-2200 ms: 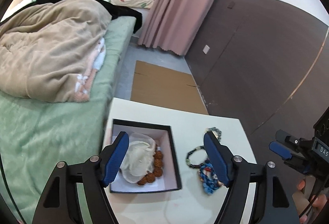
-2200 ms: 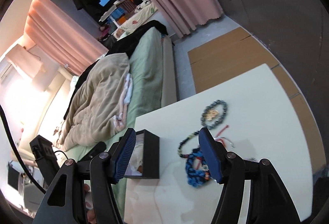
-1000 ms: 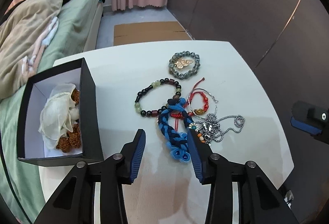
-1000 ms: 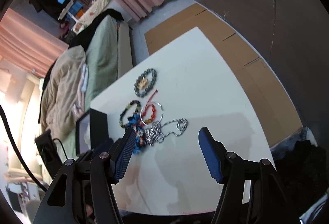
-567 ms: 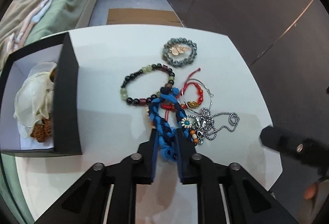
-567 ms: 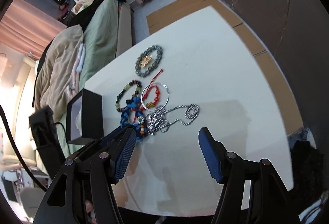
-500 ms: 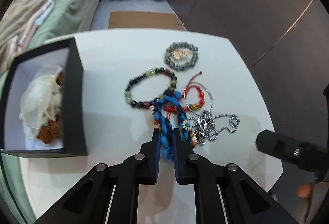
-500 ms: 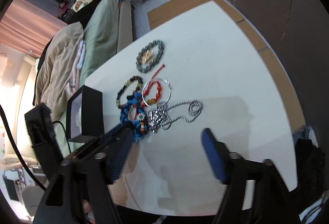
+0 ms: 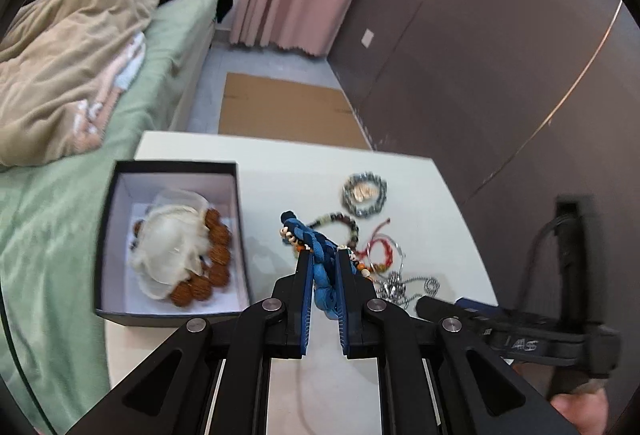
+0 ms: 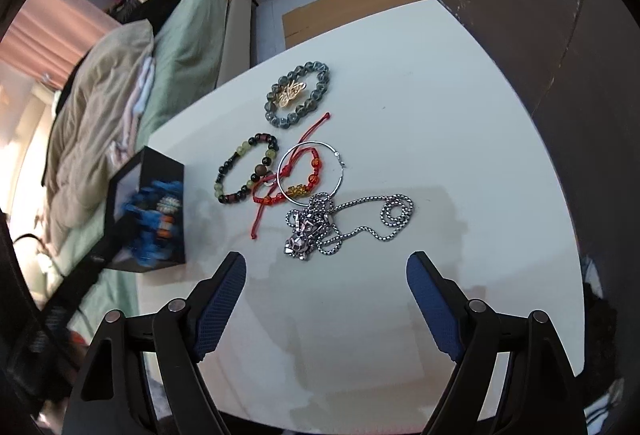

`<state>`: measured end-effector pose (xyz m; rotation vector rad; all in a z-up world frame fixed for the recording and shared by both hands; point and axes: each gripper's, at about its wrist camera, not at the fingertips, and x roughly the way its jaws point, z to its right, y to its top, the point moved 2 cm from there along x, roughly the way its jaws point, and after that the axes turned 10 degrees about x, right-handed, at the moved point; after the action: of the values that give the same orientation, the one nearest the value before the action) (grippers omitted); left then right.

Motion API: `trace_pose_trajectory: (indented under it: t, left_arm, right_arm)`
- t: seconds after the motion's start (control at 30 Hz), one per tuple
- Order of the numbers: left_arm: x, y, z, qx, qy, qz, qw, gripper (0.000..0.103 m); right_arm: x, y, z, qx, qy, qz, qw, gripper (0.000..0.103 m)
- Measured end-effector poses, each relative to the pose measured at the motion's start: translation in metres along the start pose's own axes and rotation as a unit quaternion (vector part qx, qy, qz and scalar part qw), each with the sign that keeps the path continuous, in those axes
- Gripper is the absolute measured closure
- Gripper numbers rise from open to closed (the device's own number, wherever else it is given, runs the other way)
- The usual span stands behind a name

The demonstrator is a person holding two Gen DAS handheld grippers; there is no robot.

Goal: Organize jewelry
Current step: 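Drop blue bracelet in box with left gripper while right grasps silver necklace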

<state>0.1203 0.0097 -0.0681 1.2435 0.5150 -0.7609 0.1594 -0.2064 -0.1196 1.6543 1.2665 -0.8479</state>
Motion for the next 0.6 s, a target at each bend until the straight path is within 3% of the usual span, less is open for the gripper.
trace_pose_trajectory:
  t: [0.3, 0.47, 0.6]
  left_arm:
    - [-0.032, 0.004, -0.028, -0.026, 0.003, 0.039, 0.9989, 0.092]
    - [-0.037, 0.004, -0.039, -0.036, 0.009, 0.043, 0.9984, 0.092]
    - [-0.042, 0.003, -0.047, -0.043, 0.013, 0.047, 0.9979, 0.092]
  right_arm:
    - [0.019, -0.001, -0.025, -0.055, -0.064, 0.009, 0.996, 0.042]
    - [0.034, -0.002, -0.033, -0.073, -0.105, 0.009, 0.992, 0.044]
    - [0.043, -0.008, -0.045, -0.119, -0.143, 0.019, 0.982, 0.065]
